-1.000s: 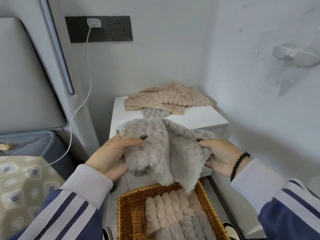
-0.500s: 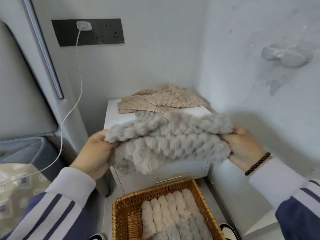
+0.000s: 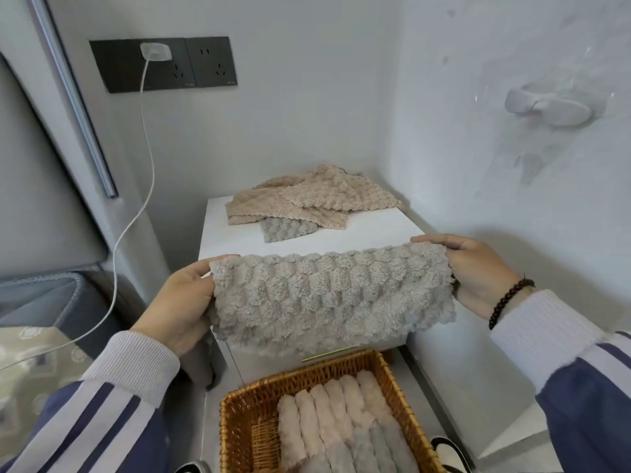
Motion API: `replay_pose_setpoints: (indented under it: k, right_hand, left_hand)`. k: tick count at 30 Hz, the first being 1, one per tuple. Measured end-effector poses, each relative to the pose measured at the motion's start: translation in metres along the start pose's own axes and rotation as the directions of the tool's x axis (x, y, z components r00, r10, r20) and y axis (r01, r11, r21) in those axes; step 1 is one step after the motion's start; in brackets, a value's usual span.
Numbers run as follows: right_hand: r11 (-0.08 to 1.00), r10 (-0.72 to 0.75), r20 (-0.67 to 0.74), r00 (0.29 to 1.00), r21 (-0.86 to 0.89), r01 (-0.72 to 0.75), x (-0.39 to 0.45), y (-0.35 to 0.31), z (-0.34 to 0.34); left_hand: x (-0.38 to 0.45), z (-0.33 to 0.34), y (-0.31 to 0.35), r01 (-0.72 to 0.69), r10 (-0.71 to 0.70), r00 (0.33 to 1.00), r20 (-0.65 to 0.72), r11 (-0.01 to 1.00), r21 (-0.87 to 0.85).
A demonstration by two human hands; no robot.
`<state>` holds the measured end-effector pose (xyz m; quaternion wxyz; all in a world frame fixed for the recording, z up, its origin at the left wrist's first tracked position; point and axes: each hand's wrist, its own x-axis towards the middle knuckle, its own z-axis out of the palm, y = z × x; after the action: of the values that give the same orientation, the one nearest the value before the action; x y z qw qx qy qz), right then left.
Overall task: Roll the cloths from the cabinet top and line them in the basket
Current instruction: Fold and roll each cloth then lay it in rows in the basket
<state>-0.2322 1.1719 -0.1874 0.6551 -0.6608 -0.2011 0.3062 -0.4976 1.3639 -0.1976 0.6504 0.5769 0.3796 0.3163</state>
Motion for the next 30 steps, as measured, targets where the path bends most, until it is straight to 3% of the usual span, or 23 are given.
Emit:
replay_pose_setpoints:
  k: [3,8,15,21,24,27,30]
  right_hand:
    - [0.998,0.017,-0.084,0.996,0.057,-0.012,0.005,-0.002,0.002]
    - [0.998,-0.004,-0.235,0.972,-0.060,-0.010,0.024,0.004,0.012]
    - [0.990,0.119,-0.266,0.957,0.100,-0.095,0.062,0.011,0.043]
    - [0.995,0.070,-0.223,0.972,0.085,-0.052,0.088,0.015,0.069]
    - [0.993,0.063,-0.213,0.975,0.114,-0.039,0.098,0.014,0.075]
    - [1.000,0.003,-0.190,0.982,-0.004,-0.004,0.108,0.019,0.076]
    - [0.971,-0.102,-0.137,0.985,-0.230,0.069,0.115,0.025,0.076]
  left_hand:
    - [0.006,-0.005,-0.001,0.009,-0.010,0.998,-0.062,1.000,-0.014]
    - [0.026,-0.010,-0.007,-0.005,-0.010,0.960,-0.281,0.999,-0.053]
    - [0.046,-0.004,-0.007,0.012,-0.061,0.966,-0.249,0.981,-0.193]
    - [0.073,-0.002,-0.010,0.125,-0.139,0.961,-0.240,0.989,-0.075]
    - [0.086,-0.007,-0.013,0.197,-0.213,0.956,-0.204,0.976,-0.094]
    - [0.099,-0.014,-0.015,0.238,-0.265,0.941,-0.209,0.960,-0.144]
    - [0.106,-0.017,-0.019,0.174,-0.142,0.957,-0.253,0.979,0.110]
